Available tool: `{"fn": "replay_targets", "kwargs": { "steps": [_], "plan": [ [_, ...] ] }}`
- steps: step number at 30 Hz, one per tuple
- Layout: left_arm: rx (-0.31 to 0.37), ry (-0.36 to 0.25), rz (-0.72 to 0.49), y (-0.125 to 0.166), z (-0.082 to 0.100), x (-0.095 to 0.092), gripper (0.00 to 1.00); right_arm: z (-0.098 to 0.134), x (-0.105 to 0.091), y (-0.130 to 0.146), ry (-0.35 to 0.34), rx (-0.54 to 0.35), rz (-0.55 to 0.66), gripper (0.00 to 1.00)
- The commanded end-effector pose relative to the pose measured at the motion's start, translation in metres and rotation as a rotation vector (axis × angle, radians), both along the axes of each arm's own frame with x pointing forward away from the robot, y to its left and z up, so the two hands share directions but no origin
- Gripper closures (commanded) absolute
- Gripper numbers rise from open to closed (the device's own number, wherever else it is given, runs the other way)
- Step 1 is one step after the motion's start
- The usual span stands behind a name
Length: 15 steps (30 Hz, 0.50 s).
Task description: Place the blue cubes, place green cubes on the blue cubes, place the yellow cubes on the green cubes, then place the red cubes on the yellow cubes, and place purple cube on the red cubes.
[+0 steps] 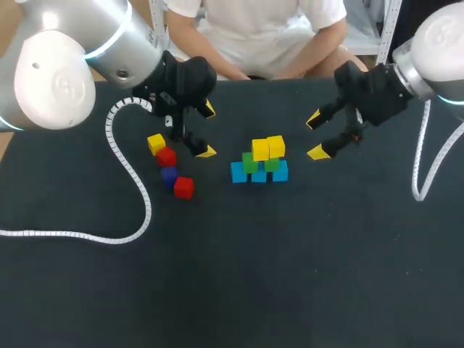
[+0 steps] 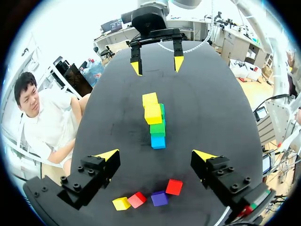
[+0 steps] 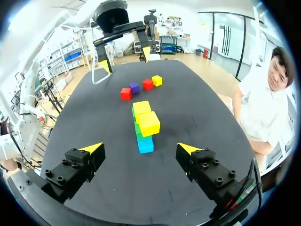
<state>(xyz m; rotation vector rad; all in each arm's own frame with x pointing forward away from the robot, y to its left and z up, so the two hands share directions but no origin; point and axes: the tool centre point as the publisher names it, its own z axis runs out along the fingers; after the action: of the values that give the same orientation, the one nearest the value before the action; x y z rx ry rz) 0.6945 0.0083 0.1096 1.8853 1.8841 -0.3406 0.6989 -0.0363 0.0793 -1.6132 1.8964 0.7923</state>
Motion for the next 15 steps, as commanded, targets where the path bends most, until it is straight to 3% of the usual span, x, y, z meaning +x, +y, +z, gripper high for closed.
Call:
{"fn": "replay_targets", "kwargs": {
  "steps": [1, 15],
  "plan": [
    [0.004, 0.003, -0.001, -0.0007, 0.0002, 0.0018, 0.0, 0.0009, -0.0031, -0.004, -0.005, 0.017, -0.002, 0.0],
    [0.004, 0.003, -0.001, -0.0007, 0.0002, 0.0018, 0.0, 0.0102, -0.01, -0.008, -0.026, -0.002, -0.001, 0.0]
  ]
}}
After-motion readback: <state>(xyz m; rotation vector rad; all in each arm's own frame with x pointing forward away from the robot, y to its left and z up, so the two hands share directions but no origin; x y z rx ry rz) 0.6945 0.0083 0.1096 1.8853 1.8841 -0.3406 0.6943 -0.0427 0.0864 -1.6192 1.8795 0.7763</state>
